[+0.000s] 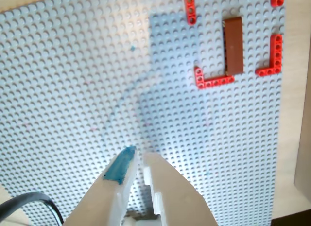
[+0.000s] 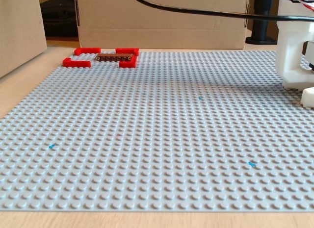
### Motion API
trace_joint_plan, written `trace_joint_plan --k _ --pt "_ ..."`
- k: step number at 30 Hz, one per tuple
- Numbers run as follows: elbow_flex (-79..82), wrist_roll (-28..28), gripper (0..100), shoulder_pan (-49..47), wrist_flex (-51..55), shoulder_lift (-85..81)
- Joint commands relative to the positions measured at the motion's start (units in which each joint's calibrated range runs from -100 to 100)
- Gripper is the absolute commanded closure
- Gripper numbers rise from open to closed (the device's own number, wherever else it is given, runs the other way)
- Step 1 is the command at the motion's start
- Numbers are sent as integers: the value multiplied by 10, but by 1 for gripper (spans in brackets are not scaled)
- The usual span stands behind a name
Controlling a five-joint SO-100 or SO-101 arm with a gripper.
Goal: Grab and store lego
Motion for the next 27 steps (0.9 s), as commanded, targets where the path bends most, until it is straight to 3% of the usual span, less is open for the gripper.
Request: trace_joint_plan --k 1,14,27 --pt "79 -15 99 -29 5 -94" --pt "371 -37 98 -91 3 -295" --pt "609 -34 98 -93 2 -564"
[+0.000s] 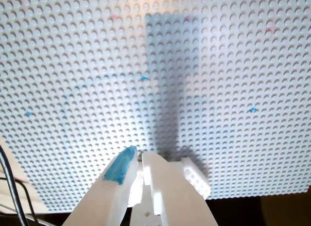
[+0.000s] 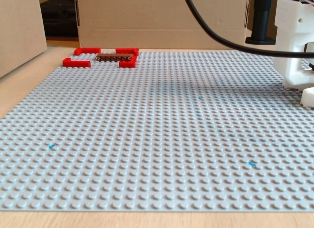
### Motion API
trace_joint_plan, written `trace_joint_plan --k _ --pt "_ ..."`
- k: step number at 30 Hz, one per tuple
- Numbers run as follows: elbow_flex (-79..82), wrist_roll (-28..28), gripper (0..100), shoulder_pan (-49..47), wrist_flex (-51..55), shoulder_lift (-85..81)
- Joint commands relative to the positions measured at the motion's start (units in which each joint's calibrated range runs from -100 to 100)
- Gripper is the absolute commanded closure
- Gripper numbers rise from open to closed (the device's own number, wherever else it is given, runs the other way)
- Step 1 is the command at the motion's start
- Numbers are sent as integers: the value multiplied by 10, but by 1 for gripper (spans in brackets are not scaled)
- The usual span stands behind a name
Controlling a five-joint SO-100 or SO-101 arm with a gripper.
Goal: Grab and store lego
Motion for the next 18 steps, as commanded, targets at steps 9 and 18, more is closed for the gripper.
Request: trace_joint_plan --k 9,18 --pt "222 5 98 -14 3 -351" --pt "334 1 98 -17 3 -532"
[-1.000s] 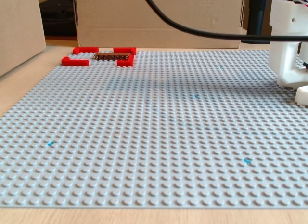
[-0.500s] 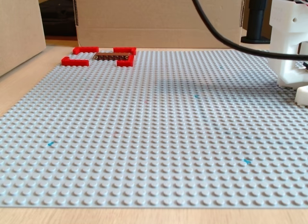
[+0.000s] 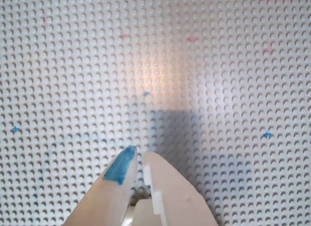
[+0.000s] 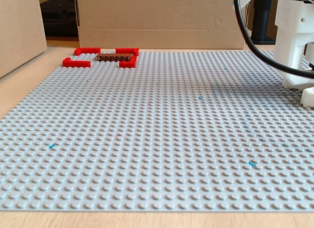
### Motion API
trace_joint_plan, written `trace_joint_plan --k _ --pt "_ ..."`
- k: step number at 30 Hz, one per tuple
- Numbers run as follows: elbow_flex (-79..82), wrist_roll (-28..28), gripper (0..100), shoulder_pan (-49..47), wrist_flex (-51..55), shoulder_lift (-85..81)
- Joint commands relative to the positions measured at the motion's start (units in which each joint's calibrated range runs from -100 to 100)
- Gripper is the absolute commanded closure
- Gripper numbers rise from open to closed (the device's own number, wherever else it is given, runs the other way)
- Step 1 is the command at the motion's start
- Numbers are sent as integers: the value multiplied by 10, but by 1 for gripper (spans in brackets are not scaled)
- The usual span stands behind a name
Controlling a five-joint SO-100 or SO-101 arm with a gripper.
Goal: Grab and store lego
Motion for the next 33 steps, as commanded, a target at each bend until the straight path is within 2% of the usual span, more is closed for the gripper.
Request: trace_joint_plan --k 1,33 --pt "46 0 98 1 3 -76" --pt "73 2 98 -1 1 -87"
